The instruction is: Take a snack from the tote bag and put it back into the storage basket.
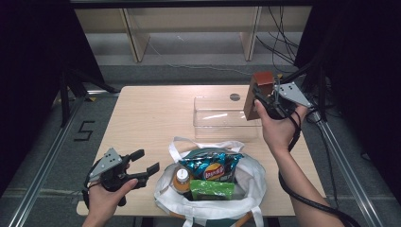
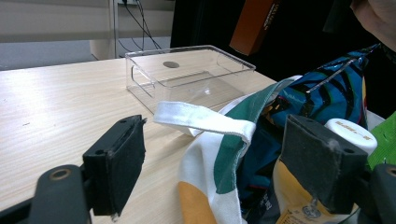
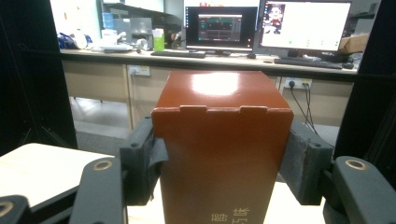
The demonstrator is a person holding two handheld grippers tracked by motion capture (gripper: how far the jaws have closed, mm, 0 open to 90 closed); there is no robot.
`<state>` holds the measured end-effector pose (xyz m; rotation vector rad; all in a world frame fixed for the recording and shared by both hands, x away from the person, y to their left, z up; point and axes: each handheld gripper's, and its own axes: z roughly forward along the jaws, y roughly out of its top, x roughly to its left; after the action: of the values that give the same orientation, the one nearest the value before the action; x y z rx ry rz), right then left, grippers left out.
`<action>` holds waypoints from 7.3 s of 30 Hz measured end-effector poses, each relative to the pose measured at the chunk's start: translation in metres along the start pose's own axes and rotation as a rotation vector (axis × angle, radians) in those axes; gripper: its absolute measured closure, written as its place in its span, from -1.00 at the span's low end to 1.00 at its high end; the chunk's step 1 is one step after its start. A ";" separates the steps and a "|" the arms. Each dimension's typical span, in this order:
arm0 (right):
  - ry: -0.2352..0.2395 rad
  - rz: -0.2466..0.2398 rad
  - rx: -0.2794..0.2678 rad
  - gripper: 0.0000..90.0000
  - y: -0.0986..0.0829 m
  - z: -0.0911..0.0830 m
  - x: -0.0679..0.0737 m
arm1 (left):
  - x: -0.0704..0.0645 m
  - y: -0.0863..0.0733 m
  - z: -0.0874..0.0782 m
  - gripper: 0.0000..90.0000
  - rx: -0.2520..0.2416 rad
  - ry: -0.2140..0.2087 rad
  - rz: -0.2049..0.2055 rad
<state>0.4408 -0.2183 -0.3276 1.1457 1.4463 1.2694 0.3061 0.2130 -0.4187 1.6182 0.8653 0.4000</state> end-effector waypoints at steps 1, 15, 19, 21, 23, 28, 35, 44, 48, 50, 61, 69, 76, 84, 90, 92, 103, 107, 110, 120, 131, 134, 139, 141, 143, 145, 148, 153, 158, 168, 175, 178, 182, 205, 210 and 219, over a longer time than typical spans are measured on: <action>-0.006 0.015 0.005 -0.13 -0.001 0.000 0.001 | 0.000 0.000 0.000 -0.53 0.000 0.000 0.001; -0.015 0.016 0.029 -0.13 -0.009 0.011 0.003 | -0.001 0.000 -0.001 -0.53 0.006 0.008 0.002; -0.013 0.018 0.037 -0.13 -0.012 0.013 0.003 | 0.000 0.000 0.000 -0.54 0.000 -0.002 0.002; -0.018 0.018 0.037 -0.13 -0.013 0.015 0.004 | 0.000 0.000 0.000 -0.54 0.008 0.005 0.004; -0.020 0.021 0.041 -0.13 -0.015 0.017 0.004 | 0.000 0.000 0.000 -0.54 0.001 -0.004 0.005; -0.024 0.019 0.048 -0.13 -0.018 0.019 0.004 | 0.000 0.000 0.000 -0.54 0.008 0.008 0.001; -0.025 0.014 0.053 -0.13 -0.022 0.022 0.003 | -0.001 0.000 0.000 -0.54 0.011 0.004 0.001; -0.034 0.022 0.063 -0.13 -0.024 0.025 0.003 | -0.001 0.000 0.000 -0.54 0.010 0.002 0.002; -0.036 0.019 0.065 -0.13 -0.026 0.026 0.003 | -0.001 0.000 0.000 -0.54 0.012 0.002 0.001; -0.041 0.023 0.067 -0.14 -0.027 0.027 0.003 | -0.001 0.000 0.000 -0.54 0.013 0.002 0.001; -0.048 -0.015 0.066 -0.13 -0.032 0.032 0.002 | -0.002 -0.001 0.000 -0.54 0.014 0.001 0.001; -0.060 0.015 0.083 -0.14 -0.036 0.032 0.004 | -0.002 -0.001 0.001 -0.54 0.015 -0.001 0.007; -0.064 0.009 0.093 -0.14 -0.038 0.034 0.004 | -0.002 -0.001 0.001 -0.54 0.008 -0.006 0.006; -0.058 0.006 0.097 -0.14 -0.041 0.036 0.003 | -0.002 -0.001 0.001 -0.54 0.012 -0.001 0.010; -0.065 0.003 0.098 -0.14 -0.043 0.037 0.003 | -0.002 -0.001 0.001 -0.54 0.013 0.000 0.006; -0.068 0.016 0.104 -0.14 -0.044 0.037 0.004 | -0.002 -0.001 0.001 -0.54 0.013 0.005 -0.010; -0.062 0.008 0.115 -0.14 -0.046 0.039 0.002 | -0.002 -0.001 0.001 -0.54 0.013 -0.003 0.010; -0.066 0.015 0.121 -0.14 -0.047 0.039 0.003 | -0.002 -0.002 0.002 -0.54 0.005 -0.012 0.008; -0.069 0.017 0.118 -0.14 -0.049 0.039 0.003 | -0.002 -0.002 0.001 -0.54 0.006 -0.011 0.007; -0.070 0.034 0.127 -0.14 -0.053 0.041 0.002 | -0.002 -0.001 0.001 -0.54 0.012 -0.004 0.008; -0.074 0.039 0.150 -0.14 -0.060 0.043 0.002 | -0.002 -0.001 0.000 -0.54 0.014 -0.003 0.011; -0.075 0.035 0.159 -0.14 -0.062 0.044 0.002 | -0.002 -0.001 0.000 -0.54 0.014 -0.003 0.010; -0.076 0.033 0.169 -0.14 -0.065 0.045 0.001 | -0.002 -0.002 0.002 -0.54 0.005 -0.014 0.009; -0.078 0.033 0.173 -0.14 -0.067 0.045 0.001 | -0.002 -0.002 0.002 -0.54 0.006 -0.014 0.007; -0.075 0.033 0.177 -0.14 -0.068 0.046 0.001 | -0.002 -0.002 0.002 -0.54 0.006 -0.014 0.006; -0.075 0.026 0.188 -0.14 -0.069 0.046 0.000 | -0.002 -0.002 0.002 -0.54 0.004 -0.016 0.006; -0.070 0.020 0.194 -0.14 -0.070 0.046 -0.001 | -0.002 -0.002 0.003 -0.54 0.003 -0.016 0.006; -0.075 0.035 0.194 -0.14 -0.072 0.047 0.001 | -0.002 -0.001 0.002 -0.54 0.015 -0.008 0.010; -0.061 0.012 0.196 -0.14 -0.075 0.049 -0.002 | -0.002 -0.001 0.002 -0.54 0.014 -0.006 0.007; -0.073 0.025 0.205 -0.15 -0.075 0.048 -0.002 | -0.002 -0.001 0.002 -0.54 0.008 -0.011 0.010; -0.085 0.044 0.210 -0.16 -0.075 0.047 -0.002 | -0.003 -0.001 0.002 -0.54 0.014 -0.005 0.010; -0.079 0.044 0.217 -0.17 -0.074 0.046 -0.003 | -0.002 -0.001 0.003 -0.54 0.006 -0.016 0.011; -0.081 0.048 0.223 -0.18 -0.074 0.046 -0.004 | -0.003 -0.001 0.002 -0.54 0.016 -0.006 0.011; -0.051 0.005 0.266 -0.55 -0.076 0.049 -0.007 | -0.002 -0.001 0.003 -0.54 0.005 -0.015 0.007; -0.043 0.004 0.285 -0.61 -0.075 0.049 -0.008 | -0.002 0.000 0.002 -0.54 0.007 -0.009 0.004; -0.042 0.012 0.300 -0.64 -0.072 0.038 -0.010 | -0.003 0.001 0.002 -0.54 0.007 -0.012 0.012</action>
<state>0.4739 -0.2250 -0.4023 1.3704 1.6378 1.0530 0.3057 0.2095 -0.4180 1.6319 0.8488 0.3955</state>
